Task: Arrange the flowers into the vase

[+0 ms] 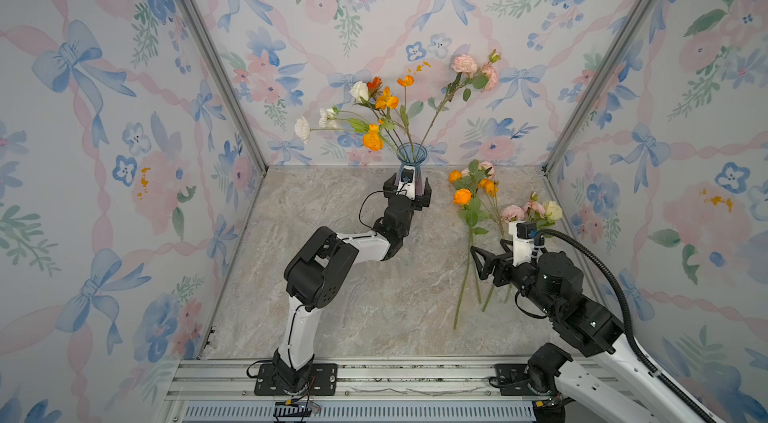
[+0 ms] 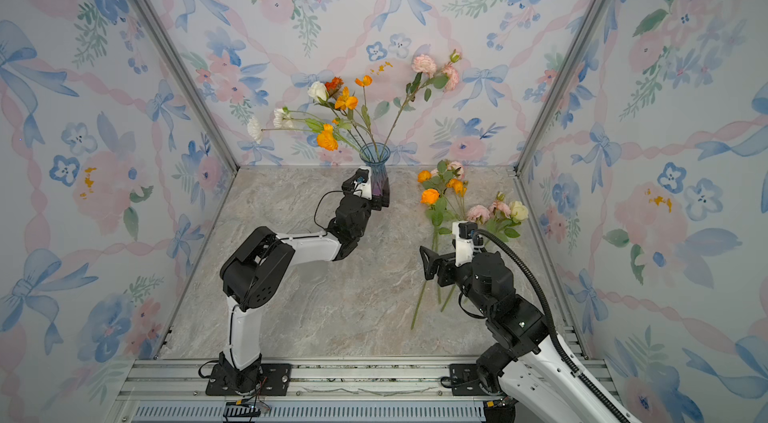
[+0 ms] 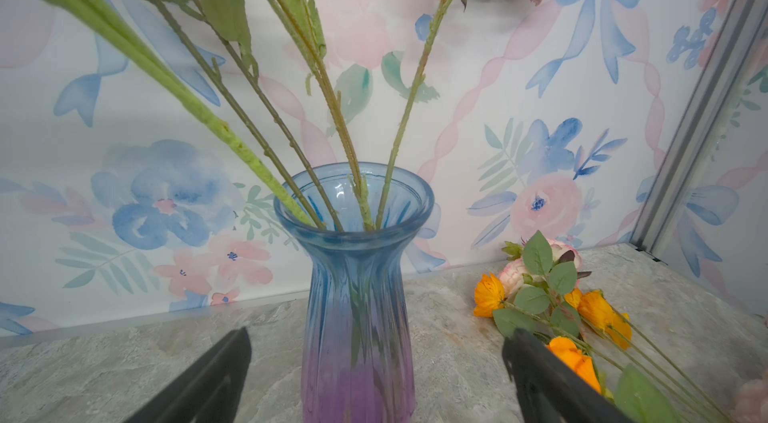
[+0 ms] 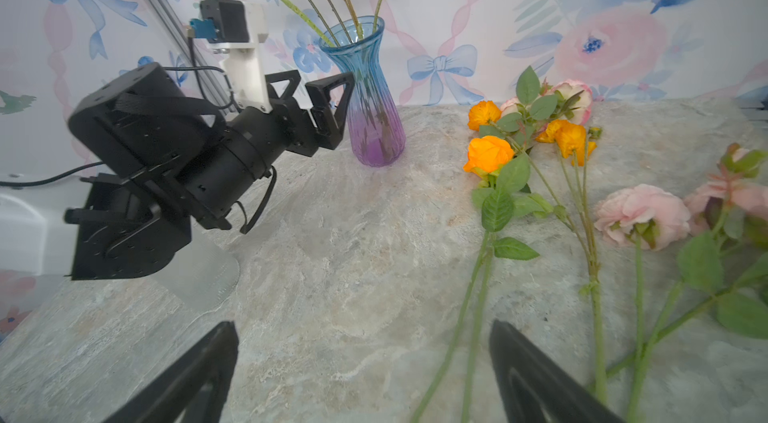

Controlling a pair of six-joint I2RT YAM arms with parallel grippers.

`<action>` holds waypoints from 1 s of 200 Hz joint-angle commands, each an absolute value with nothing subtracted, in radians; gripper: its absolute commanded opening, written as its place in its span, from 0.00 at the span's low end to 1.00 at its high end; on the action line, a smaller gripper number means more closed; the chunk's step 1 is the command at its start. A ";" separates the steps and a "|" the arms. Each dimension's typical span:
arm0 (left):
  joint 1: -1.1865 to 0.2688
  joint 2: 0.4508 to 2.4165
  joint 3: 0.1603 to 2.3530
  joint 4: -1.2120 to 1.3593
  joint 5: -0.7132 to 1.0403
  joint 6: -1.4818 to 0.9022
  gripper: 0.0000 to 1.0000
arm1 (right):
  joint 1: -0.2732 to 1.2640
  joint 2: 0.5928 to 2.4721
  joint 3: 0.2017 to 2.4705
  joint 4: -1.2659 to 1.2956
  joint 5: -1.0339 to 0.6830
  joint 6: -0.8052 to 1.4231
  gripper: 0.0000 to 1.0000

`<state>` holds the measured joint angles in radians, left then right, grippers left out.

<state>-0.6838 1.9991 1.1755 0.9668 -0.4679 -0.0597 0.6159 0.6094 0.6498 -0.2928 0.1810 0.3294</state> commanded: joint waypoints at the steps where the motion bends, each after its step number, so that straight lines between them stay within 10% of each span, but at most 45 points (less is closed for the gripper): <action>1: -0.706 1.876 1.077 0.965 -0.462 -0.131 0.98 | 0.603 0.635 0.637 -0.369 0.264 0.398 0.97; 58: -0.812 1.536 0.794 0.960 -0.271 -0.033 0.98 | 0.583 0.738 0.648 -0.323 0.200 0.401 0.97; 146: -1.026 0.765 0.673 0.057 -0.848 -0.159 0.98 | 0.750 0.783 0.643 -0.162 0.106 0.276 0.97; 200: -1.021 0.733 0.766 -0.344 -0.900 -0.338 0.98 | 0.838 0.912 0.689 -0.087 0.106 0.281 0.97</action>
<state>-1.0210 0.6922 0.7506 -0.0540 -0.8497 -0.2230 0.7879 0.8833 0.6418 -0.1432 0.0933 0.2951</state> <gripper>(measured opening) 0.979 0.969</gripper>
